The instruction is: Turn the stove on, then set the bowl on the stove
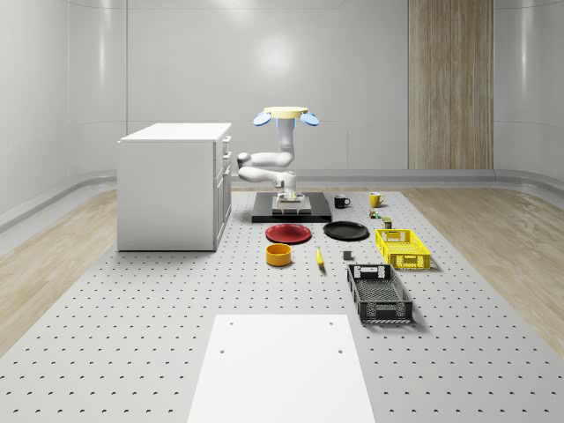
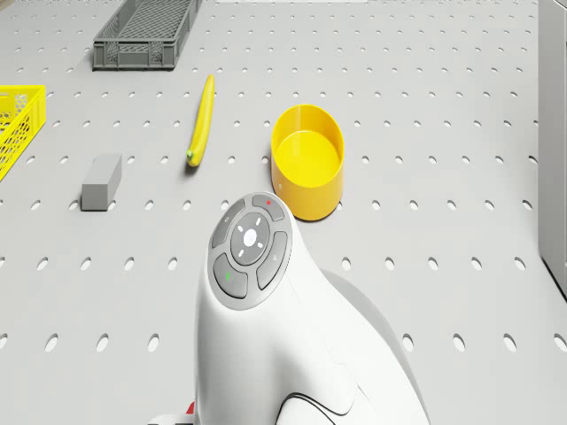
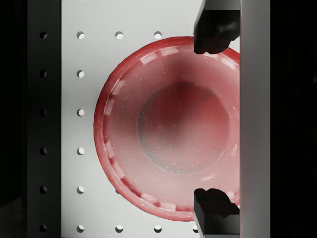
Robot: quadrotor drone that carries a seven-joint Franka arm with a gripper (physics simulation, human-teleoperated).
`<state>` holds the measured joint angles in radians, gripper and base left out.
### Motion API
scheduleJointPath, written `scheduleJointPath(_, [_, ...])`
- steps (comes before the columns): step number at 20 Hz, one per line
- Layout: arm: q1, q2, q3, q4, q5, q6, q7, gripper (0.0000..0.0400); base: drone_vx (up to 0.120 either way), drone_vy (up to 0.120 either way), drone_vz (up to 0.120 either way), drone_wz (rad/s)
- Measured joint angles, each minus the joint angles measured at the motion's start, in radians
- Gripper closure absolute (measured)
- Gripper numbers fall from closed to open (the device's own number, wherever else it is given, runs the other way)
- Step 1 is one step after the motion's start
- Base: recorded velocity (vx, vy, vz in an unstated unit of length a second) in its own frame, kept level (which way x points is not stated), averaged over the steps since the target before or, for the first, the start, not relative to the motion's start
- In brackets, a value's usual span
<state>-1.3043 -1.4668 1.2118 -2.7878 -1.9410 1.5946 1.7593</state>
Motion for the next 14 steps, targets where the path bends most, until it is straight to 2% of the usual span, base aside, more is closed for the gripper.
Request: scheduleJointPath(14, [-0.001, -0.003, 0.0, 0.0, 0.001, 0.003, 0.001, 0.0, 0.12, 0.0, 0.0, 0.0])
